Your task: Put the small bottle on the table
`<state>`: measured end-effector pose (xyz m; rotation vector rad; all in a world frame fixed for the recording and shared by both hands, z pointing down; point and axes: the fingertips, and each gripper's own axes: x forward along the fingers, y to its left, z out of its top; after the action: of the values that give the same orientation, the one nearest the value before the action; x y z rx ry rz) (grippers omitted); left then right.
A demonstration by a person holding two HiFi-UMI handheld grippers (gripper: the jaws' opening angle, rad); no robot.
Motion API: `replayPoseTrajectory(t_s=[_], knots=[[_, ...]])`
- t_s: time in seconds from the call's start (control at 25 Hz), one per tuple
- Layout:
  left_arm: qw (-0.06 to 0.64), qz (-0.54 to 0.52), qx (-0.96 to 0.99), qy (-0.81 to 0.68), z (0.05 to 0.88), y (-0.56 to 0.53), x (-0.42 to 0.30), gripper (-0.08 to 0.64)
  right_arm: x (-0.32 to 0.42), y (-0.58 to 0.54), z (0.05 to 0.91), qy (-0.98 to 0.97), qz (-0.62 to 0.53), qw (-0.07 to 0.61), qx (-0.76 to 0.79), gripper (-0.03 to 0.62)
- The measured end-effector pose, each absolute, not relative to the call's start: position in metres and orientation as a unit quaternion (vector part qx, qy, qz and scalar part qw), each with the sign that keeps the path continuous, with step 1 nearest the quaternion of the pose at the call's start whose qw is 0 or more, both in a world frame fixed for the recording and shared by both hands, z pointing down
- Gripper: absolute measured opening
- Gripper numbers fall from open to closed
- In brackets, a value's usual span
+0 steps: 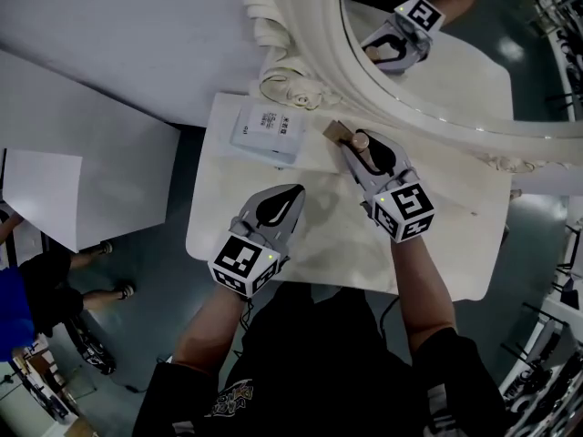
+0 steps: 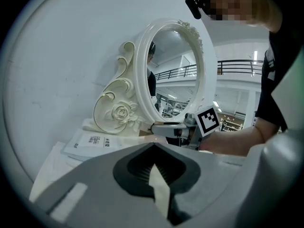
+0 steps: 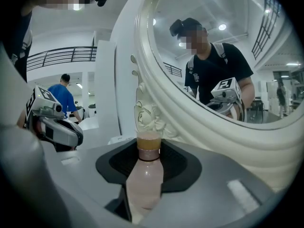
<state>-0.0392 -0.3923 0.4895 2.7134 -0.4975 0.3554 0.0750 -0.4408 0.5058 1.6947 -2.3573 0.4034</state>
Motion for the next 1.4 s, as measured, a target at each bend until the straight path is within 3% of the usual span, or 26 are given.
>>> replayPoseTrajectory(t_s=[1.28,1.4], knots=[[0.189,0.119,0.962,-0.159,0.502,-0.408,-0.064,0.0,0.064,-0.443,0.507,-0.784,0.103,0.118,0.601,0.184],[0.188,0.114,0.962,-0.16,0.495,-0.399,-0.062,0.0,0.071,-0.425,0.501,-0.778,0.103,0.118,0.609,0.162]])
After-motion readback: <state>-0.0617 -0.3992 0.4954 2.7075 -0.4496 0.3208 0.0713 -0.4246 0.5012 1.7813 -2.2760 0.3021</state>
